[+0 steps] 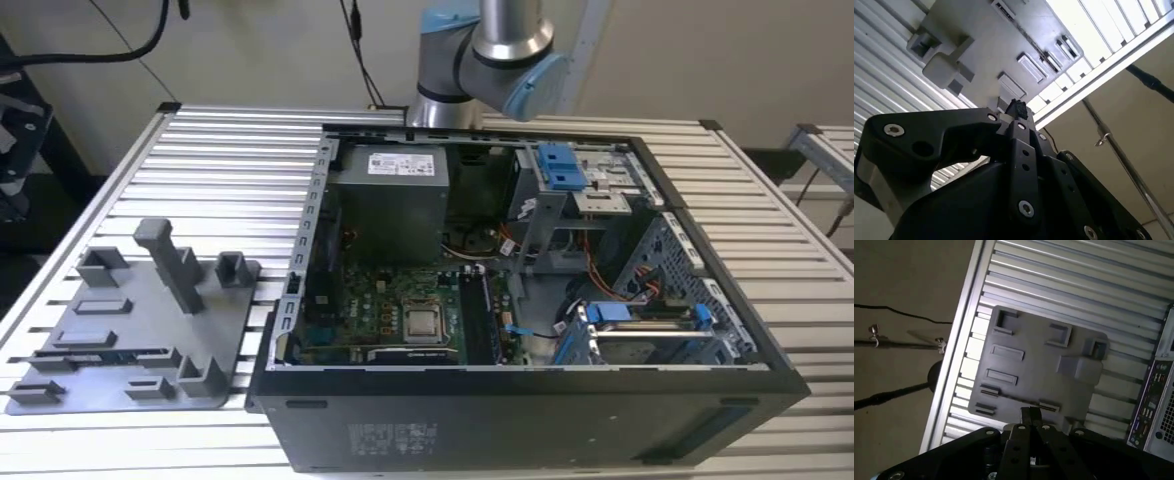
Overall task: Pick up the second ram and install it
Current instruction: 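Pick up the second ram and move it above second insertion slot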
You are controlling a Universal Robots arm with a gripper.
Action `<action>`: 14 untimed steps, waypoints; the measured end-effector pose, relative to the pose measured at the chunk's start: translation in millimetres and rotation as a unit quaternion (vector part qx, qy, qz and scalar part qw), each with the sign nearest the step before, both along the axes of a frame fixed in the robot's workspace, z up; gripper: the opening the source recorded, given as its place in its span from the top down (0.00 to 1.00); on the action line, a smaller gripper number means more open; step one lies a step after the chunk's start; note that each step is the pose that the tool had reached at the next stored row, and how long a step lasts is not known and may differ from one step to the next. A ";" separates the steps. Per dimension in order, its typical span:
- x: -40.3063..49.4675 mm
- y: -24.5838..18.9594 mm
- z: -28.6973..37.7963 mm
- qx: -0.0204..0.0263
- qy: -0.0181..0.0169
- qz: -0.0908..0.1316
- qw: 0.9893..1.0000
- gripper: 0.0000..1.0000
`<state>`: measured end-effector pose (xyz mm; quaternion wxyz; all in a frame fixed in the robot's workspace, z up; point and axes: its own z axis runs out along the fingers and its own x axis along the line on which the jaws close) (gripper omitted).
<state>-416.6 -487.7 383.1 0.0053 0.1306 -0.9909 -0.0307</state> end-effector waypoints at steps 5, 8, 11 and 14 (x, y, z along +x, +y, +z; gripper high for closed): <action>-0.1 0.2 0.0 -0.001 0.000 0.021 1.000 0.89; -0.2 0.9 -0.1 -0.003 0.000 0.035 0.999 0.89; -0.4 1.4 -0.2 -0.006 0.000 0.057 0.998 0.89; -0.6 2.0 -0.1 -0.008 0.000 0.081 0.997 0.89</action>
